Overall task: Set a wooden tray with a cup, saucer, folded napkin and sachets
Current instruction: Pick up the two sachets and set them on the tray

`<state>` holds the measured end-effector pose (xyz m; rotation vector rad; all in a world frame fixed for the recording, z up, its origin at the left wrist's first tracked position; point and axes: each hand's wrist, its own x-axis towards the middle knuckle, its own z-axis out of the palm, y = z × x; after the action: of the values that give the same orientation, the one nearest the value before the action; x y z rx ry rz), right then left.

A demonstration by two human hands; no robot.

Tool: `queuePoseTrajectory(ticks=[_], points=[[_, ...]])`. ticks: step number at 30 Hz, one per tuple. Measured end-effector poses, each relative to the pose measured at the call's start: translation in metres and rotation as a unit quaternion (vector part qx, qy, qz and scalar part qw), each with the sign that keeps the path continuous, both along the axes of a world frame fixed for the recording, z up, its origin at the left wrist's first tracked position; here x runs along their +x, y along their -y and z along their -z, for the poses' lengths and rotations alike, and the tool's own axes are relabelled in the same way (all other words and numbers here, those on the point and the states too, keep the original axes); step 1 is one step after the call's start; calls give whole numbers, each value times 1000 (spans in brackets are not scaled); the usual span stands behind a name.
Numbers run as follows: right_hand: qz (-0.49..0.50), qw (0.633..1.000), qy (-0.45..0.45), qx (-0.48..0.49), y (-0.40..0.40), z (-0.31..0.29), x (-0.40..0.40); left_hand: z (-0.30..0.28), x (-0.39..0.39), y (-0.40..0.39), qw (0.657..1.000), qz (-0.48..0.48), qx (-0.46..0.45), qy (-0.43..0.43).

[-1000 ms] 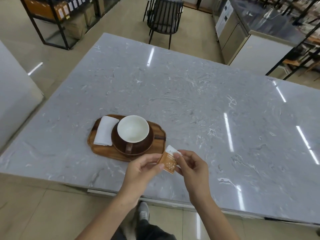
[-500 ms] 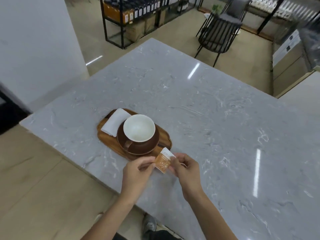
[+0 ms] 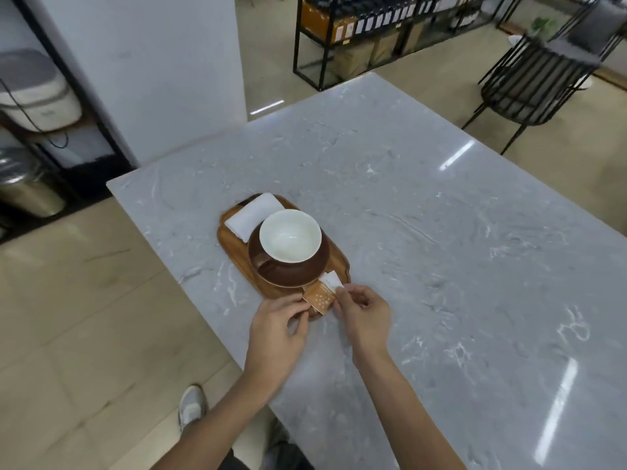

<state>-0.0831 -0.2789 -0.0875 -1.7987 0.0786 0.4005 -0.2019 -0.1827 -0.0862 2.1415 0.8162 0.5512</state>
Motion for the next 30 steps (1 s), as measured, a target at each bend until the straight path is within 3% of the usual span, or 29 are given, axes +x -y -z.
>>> queuePoseTrajectory(ticks=[6,11,20,30], points=[[-18,999,33,10,-1,3,0,11,1,12,993,-34,105,-33],[-53,994,80,-48,3,8,-2,12,8,14,989,-77,112,-55],[-104,983,114,-102,6,6,5,16,9,18,991,-68,102,-47],[-120,981,128,-78,5,10,6,7,5,20,995,-75,68,-12]])
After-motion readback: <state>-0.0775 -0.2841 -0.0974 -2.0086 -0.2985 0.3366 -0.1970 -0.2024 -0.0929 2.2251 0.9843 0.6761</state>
